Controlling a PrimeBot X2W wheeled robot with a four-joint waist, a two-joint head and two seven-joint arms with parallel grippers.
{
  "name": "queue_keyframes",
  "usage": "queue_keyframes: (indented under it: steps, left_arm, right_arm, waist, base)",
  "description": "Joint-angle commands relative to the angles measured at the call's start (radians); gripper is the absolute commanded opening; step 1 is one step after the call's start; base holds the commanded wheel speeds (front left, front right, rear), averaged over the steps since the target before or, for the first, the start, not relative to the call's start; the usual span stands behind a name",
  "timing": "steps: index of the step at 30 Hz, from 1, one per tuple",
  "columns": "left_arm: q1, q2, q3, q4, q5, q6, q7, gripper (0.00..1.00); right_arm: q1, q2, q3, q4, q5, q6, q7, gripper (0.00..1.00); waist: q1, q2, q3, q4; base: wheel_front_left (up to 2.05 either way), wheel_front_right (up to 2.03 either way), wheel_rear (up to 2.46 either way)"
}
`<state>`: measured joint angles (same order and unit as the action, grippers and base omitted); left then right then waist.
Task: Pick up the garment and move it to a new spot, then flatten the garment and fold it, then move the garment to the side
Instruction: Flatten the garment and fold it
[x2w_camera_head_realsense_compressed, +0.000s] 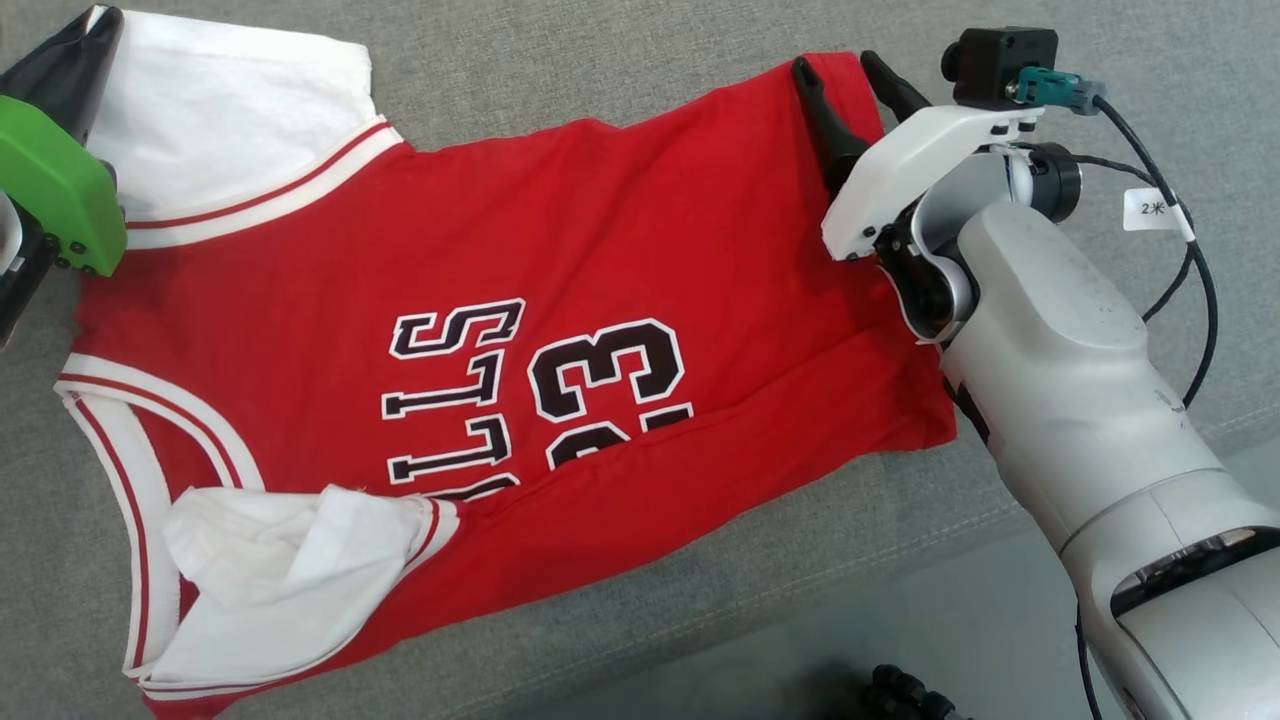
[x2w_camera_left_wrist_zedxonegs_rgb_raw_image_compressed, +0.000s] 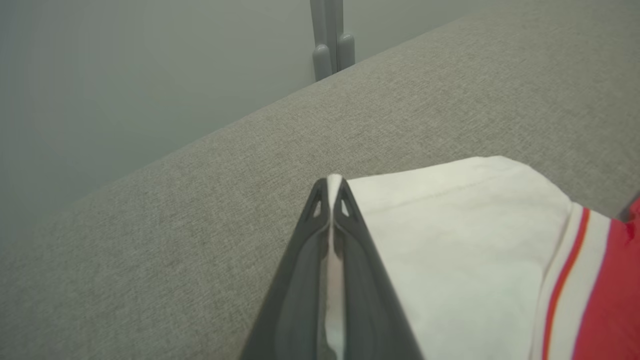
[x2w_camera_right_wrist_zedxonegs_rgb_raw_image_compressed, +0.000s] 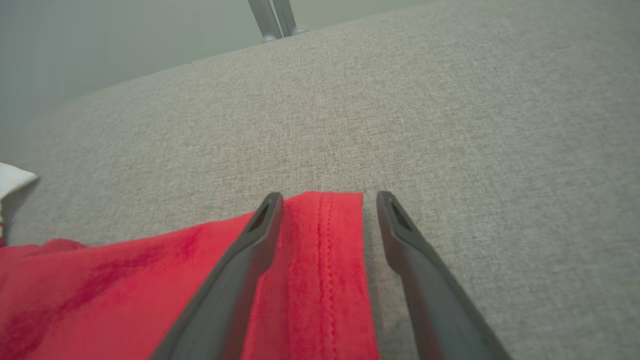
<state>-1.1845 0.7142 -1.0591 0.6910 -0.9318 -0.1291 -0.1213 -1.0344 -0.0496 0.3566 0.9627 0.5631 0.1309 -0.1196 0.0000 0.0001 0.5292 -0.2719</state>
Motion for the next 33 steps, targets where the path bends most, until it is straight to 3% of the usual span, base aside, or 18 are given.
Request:
queue_keyframes:
  steps: [1,2,16,24,28,33]
  left_arm:
    - [-0.018,-0.005,-0.008,0.003,-0.006,-0.001,-0.007,0.0]
    - [-0.021,-0.006,-0.014,0.004,-0.009,-0.001,-0.012,0.0]
    - [-0.031,-0.015,-0.078,0.031,-0.059,-0.001,-0.086,0.0]
    - [0.016,-0.003,-0.073,0.008,-0.082,-0.001,-0.132,0.0]
    - [0.071,0.021,-0.032,-0.057,-0.069,-0.001,-0.143,0.0]
    - [0.243,0.044,0.129,-0.231,-0.019,0.023,-0.142,0.0]
  right_arm:
    - [-0.02,-0.001,0.015,0.014,0.015,0.0,-0.023,0.29]
    - [-0.028,-0.002,0.022,0.024,0.024,0.0,-0.034,0.0]
    - [-0.095,-0.002,0.08,0.156,0.061,0.0,-0.129,0.0]
    - [-0.035,-0.013,0.09,0.124,0.073,0.0,-0.146,0.0]
    - [0.023,-0.049,0.099,0.064,0.087,0.0,-0.148,0.0]
    - [0.14,-0.12,0.074,-0.069,0.127,0.0,-0.148,0.0]
  waist:
    - [0.0,-0.0001,0.004,0.006]
    - [0.0,-0.0001,0.005,0.008]
    - [0.0,-0.0001,-0.034,0.042]
    - [0.0,-0.0001,-0.077,0.053]
    - [0.0,-0.0001,-0.108,0.063]
    - [0.0,-0.0001,-0.142,0.092]
  base:
    - [0.0,0.0,0.0]
    - [0.0,0.0,0.0]
    - [0.0,0.0,0.0]
    - [0.0,0.0,0.0]
    - [0.0,0.0,0.0]
    - [0.0,0.0,0.0]
